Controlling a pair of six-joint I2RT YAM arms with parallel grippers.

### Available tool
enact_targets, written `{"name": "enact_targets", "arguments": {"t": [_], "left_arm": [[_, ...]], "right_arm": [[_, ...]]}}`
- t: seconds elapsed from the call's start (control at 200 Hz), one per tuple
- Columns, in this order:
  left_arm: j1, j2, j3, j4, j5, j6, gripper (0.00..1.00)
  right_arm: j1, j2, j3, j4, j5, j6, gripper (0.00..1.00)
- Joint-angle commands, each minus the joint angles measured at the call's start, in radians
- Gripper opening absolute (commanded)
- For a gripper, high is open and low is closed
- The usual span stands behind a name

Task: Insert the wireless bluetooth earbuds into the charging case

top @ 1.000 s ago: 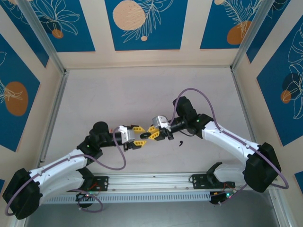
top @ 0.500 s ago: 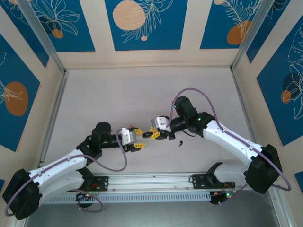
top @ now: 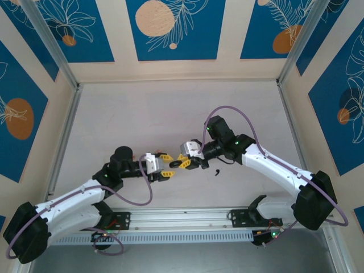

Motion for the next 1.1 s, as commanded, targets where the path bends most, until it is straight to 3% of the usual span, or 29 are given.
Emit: {"name": "enact_targets", "arguments": {"t": [0.0, 0.53, 0.87, 0.985, 1.095], "left_arm": [[-0.007, 0.005, 0.019, 0.036, 0.037, -0.014, 0.42], [-0.008, 0.000, 0.017, 0.053, 0.040, -0.025, 0.40], [-0.008, 0.003, 0.021, 0.038, 0.034, -0.014, 0.23], [-0.009, 0.000, 0.021, 0.038, 0.034, -0.013, 0.21], [-0.009, -0.002, 0.021, 0.042, 0.036, -0.014, 0.21]], "right_arm": [[0.008, 0.006, 0.027, 0.005, -0.043, -0.001, 0.16], [0.011, 0.018, 0.029, 0.014, -0.050, 0.004, 0.16], [0.013, 0.015, 0.027, 0.020, -0.055, 0.013, 0.17], [0.013, 0.017, 0.018, 0.056, -0.056, 0.045, 0.32], [0.013, 0.021, 0.013, 0.084, -0.061, 0.068, 0.40]]}}
